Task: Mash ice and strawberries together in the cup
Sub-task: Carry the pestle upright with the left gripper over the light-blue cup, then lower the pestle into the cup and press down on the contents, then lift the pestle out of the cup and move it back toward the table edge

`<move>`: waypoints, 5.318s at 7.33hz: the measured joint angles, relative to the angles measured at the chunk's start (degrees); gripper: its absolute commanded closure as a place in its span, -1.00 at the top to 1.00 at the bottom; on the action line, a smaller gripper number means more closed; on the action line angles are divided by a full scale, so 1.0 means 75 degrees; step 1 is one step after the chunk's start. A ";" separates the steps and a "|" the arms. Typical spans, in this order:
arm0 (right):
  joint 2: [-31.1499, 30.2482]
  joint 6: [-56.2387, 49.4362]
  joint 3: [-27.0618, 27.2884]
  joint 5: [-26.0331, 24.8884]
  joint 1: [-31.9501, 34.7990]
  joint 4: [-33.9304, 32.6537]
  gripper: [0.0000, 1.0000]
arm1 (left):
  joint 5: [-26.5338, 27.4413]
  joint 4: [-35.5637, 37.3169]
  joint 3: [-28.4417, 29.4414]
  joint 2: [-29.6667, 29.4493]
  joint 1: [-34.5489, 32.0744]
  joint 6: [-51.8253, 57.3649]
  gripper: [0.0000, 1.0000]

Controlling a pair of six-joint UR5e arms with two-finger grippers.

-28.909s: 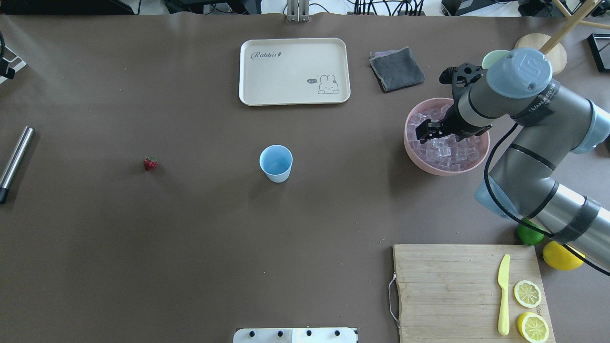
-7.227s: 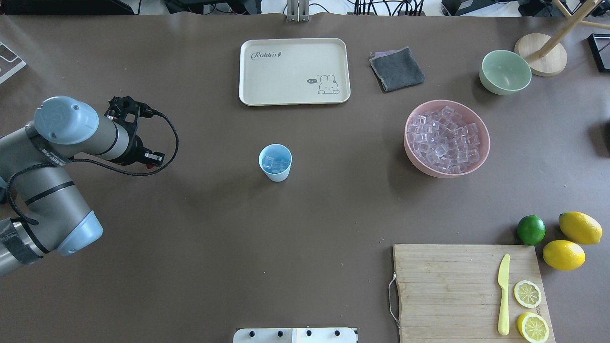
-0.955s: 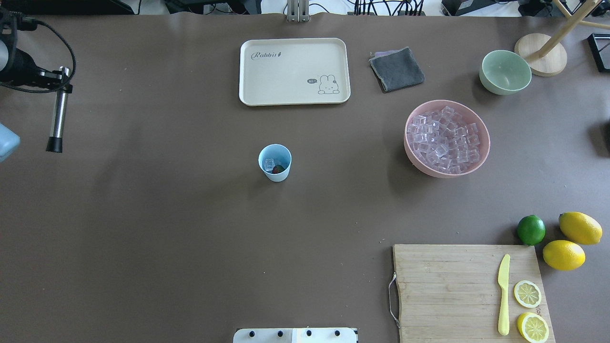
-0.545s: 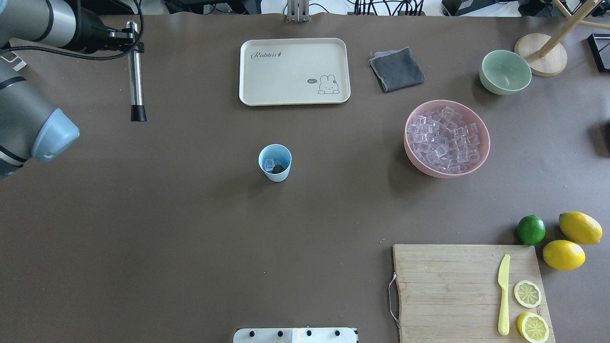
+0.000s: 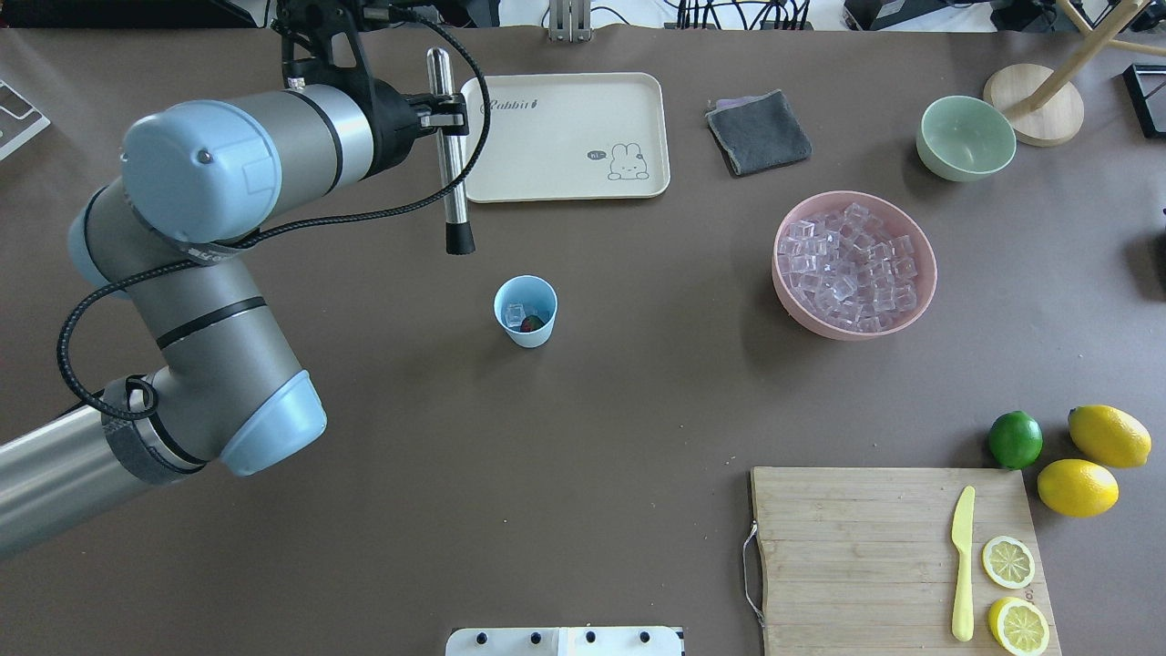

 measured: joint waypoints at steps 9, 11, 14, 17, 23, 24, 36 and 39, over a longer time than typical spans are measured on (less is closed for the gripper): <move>0.0269 0.0312 -0.0728 -0.0380 -0.0004 -0.0084 0.97 | 0.4110 -0.0709 0.0095 0.0024 0.1933 0.0667 -1.00; 0.0315 0.0307 -0.0789 -0.0385 0.0002 -0.0081 0.97 | 0.4235 -0.0880 0.0326 -0.0006 0.2099 0.0698 -1.00; 0.0335 0.0298 -0.0926 -0.0404 -0.0006 -0.0037 0.97 | 0.4572 -0.1044 0.0556 -0.0031 0.2486 0.0689 -1.00; 0.0230 0.0308 -0.0795 -0.0388 0.0002 -0.0028 0.97 | 0.4659 -0.1424 0.1002 -0.0010 0.2641 0.0650 -1.00; 0.0119 0.0304 -0.0661 -0.0404 0.0004 -0.0031 0.97 | 0.4626 -0.1918 0.0871 -0.0376 0.2491 0.1600 -1.00; 0.0125 0.0292 -0.0682 -0.0411 0.0003 -0.0032 0.97 | 0.4634 -0.1942 0.0931 -0.0332 0.2496 0.1600 -1.00; 0.0242 0.0219 -0.0888 -0.0622 -0.0008 -0.0012 0.97 | 0.1565 -0.1357 0.0759 -0.0547 0.0557 0.1100 -1.00; 0.0378 0.0200 -0.0923 -0.0588 0.0002 -0.0008 0.97 | -0.2842 -0.0522 0.0799 0.0010 -0.2012 0.0488 -1.00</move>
